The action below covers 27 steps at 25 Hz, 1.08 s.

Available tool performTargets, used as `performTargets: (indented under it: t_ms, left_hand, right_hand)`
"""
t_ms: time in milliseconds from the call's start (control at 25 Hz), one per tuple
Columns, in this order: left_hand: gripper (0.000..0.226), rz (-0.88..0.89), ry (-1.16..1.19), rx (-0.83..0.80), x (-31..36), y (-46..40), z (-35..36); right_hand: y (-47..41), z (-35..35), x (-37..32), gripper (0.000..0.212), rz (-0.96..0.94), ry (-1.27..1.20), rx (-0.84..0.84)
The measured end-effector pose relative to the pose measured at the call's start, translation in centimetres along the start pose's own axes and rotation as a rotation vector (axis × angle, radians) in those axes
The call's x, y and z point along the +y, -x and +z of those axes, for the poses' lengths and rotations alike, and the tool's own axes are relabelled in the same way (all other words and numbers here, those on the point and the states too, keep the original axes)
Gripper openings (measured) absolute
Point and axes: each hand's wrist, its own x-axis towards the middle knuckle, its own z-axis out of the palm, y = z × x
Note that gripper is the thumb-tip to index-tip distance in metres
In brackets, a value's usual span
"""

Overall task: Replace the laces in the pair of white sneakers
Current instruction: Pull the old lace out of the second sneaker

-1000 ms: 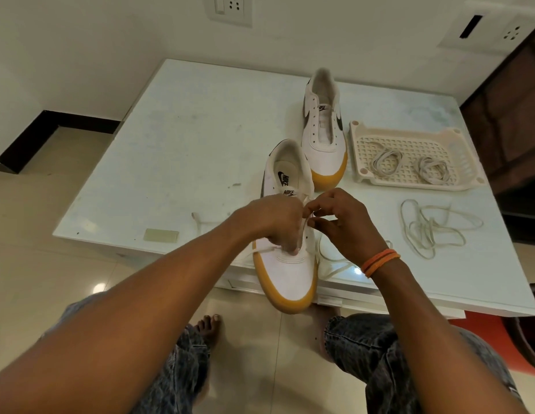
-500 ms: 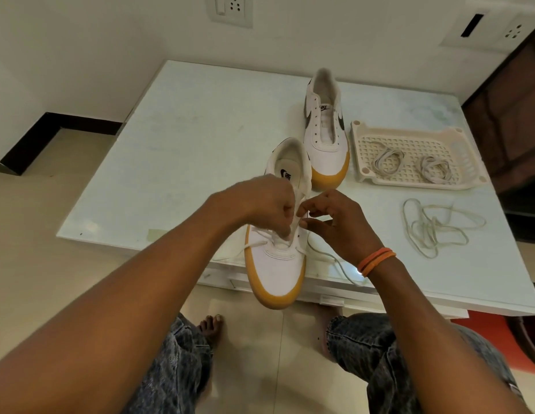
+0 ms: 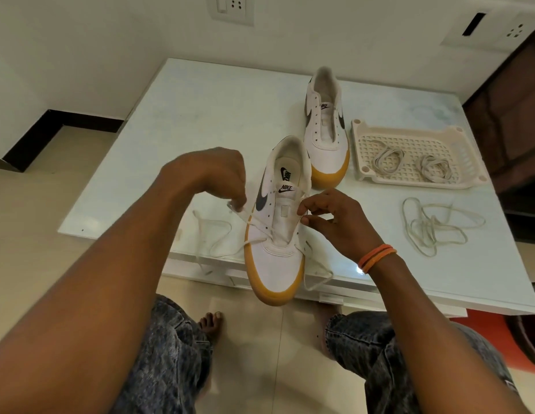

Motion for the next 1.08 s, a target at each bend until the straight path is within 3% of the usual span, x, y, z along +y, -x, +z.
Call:
performTargets:
  t_ms: [120,200,280,400,560,680,840,960,1080]
  left_hand:
    - [0.021,-0.072,-0.060,0.097,-0.6,-0.7,0.8]
    - [0.022,0.055,-0.030,0.162,1.1,-1.1,1.6]
    - [0.024,0.210,-0.033,0.097,3.5,-1.1,3.0]
    - [0.023,0.253,-0.114,-0.041,5.7,-1.3,5.4]
    - [0.027,0.271,-0.103,-0.040,5.9,-1.6,5.8]
    - [0.028,0.284,-0.085,-0.063,6.0,-1.7,5.8]
    - [0.030,0.286,-0.077,-0.088,6.0,-1.9,5.8]
    - [0.026,0.289,-0.064,-0.108,5.8,-2.0,5.7]
    - [0.020,0.292,-0.041,-0.132,5.8,-2.0,5.6]
  right_hand:
    - [0.0,0.0,-0.3,0.020,0.006,-0.022,-0.008]
    - [0.0,0.0,-0.1,0.022,0.007,-0.029,-0.008]
    - [0.0,-0.1,-0.3,0.028,-0.006,-0.041,-0.013]
    - [0.3,0.1,-0.5,0.044,-0.048,0.005,-0.026]
    - [0.7,-0.1,-0.6,0.039,0.333,-0.041,-0.085]
    - [0.7,-0.6,-0.4,0.032,0.607,-0.101,-0.257]
    - [0.6,-0.7,-0.4,0.029,0.693,-0.266,-0.309]
    - [0.5,-2.3,-0.1,0.022,0.715,-0.347,-0.169]
    - [0.5,-5.4,1.6,0.021,0.746,-0.504,0.277]
